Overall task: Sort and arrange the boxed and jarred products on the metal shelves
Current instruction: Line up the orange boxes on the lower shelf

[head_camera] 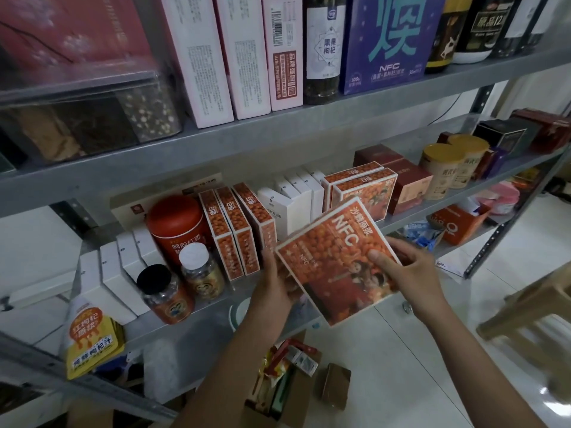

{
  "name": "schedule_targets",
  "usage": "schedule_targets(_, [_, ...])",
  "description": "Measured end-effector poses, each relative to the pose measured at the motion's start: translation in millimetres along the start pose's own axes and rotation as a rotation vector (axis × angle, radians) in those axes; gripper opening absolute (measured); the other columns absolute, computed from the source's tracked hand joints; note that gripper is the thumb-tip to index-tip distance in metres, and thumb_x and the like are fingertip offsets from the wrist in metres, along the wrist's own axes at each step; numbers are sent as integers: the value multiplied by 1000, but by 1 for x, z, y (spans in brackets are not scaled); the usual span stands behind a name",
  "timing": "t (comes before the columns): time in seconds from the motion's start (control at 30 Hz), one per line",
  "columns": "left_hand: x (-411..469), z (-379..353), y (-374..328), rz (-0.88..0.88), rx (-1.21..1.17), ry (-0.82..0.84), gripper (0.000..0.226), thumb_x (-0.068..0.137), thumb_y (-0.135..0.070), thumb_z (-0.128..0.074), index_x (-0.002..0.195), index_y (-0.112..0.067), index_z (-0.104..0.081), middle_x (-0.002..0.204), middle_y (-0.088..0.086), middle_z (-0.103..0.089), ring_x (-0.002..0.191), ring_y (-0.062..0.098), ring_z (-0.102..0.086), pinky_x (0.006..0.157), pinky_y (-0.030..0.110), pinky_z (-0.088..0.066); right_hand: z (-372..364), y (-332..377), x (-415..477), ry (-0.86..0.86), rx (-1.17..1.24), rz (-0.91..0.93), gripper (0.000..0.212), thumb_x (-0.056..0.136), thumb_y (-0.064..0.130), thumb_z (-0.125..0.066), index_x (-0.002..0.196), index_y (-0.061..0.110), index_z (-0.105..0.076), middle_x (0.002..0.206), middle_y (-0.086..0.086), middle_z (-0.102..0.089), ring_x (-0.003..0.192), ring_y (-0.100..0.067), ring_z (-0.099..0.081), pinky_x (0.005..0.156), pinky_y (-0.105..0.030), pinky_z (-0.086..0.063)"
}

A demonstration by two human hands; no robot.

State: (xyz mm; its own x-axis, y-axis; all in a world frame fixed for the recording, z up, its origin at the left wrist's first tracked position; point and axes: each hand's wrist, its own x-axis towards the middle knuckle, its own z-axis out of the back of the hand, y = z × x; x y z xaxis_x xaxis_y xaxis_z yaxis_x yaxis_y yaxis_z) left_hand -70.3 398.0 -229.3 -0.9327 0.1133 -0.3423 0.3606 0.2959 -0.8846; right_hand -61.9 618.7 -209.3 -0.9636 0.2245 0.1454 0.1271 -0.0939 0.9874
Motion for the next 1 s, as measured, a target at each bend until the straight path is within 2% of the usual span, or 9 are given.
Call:
schedule_targets(0.1, [0, -1, -12, -60, 75, 39, 83, 70, -72, -65, 138, -29, -47, 131, 2, -62, 116, 23, -62, 100, 51, -49, -7, 2, -3, -2, 32, -41, 24, 72, 35, -77, 95, 29, -73, 86, 0, -76, 69, -13, -73, 54, -17, -54])
schedule_targets(0.23, [9, 2, -19, -50, -43, -40, 63, 80, -48, -59, 136, -19, -52, 125, 7, -66, 113, 27, -63, 100, 53, -48, 5, 7, -4, 275, 186, -189, 72, 54, 54, -88, 121, 45, -63, 110, 6, -71, 97, -17, -71, 73, -31, -60])
schedule_targets(0.33, [14, 3, -29, -52, 18, -20, 49, 91, -45, -53, 133, -19, -54, 123, 5, -67, 114, 27, -62, 101, 52, -48, 6, 7, -4, 312, 180, -187, 80, 62, 43, -89, 133, 50, -52, 120, 5, -66, 108, -20, -67, 82, -41, -60])
schedule_targets(0.4, [19, -1, -40, -126, 315, -28, 44, 97, -49, -44, 126, -18, -56, 115, 1, -67, 107, 21, -63, 90, 39, -53, 2, 6, -5, 221, 182, -106, 75, 67, 37, -82, 135, 47, -52, 120, 2, -67, 107, -22, -68, 81, -40, -60])
schedule_targets(0.5, [33, 5, -54, -542, 879, -289, 35, 104, -39, -35, 100, -15, -61, 91, 1, -62, 87, 19, -61, 69, 25, -46, -5, 8, -3, 119, 155, 32, 73, 68, 40, -76, 133, 57, -47, 119, 18, -65, 105, -9, -67, 72, -23, -58])
schedule_targets(0.6, [54, 23, -73, -786, 1264, -392, 36, 105, -31, -37, 129, -13, -56, 136, 6, -54, 125, 21, -49, 100, 31, -39, -18, 9, 4, 66, 9, 153, 75, 76, 34, -74, 137, 59, -38, 116, 34, -60, 108, 3, -62, 75, -16, -56])
schedule_targets(0.73, [87, 50, -86, -633, 1807, -141, 58, 102, -49, -22, 155, -24, -16, 164, 1, -6, 151, 22, -1, 119, 46, -3, -35, -1, 13, 59, -217, 252, 78, 85, 10, -72, 145, 40, -32, 125, 31, -48, 107, 17, -55, 87, -9, -49])
schedule_targets(0.83, [95, 65, -77, -522, 1917, -115, 60, 102, -51, -18, 155, -26, -8, 164, -1, -4, 151, 23, -3, 120, 52, -6, -46, -7, 11, 110, -318, 287, 78, 83, 10, -72, 146, 34, -32, 130, 26, -46, 111, 17, -52, 92, -8, -46])
schedule_targets(1.0, [97, 63, -72, -579, 1850, -137, 57, 103, -47, -24, 155, -23, -15, 164, 1, -11, 150, 25, -8, 119, 52, -6, -64, -5, 11, 157, -419, 380, 76, 81, 6, -76, 147, 18, -38, 138, 5, -51, 120, -16, -58, 99, -30, -49])
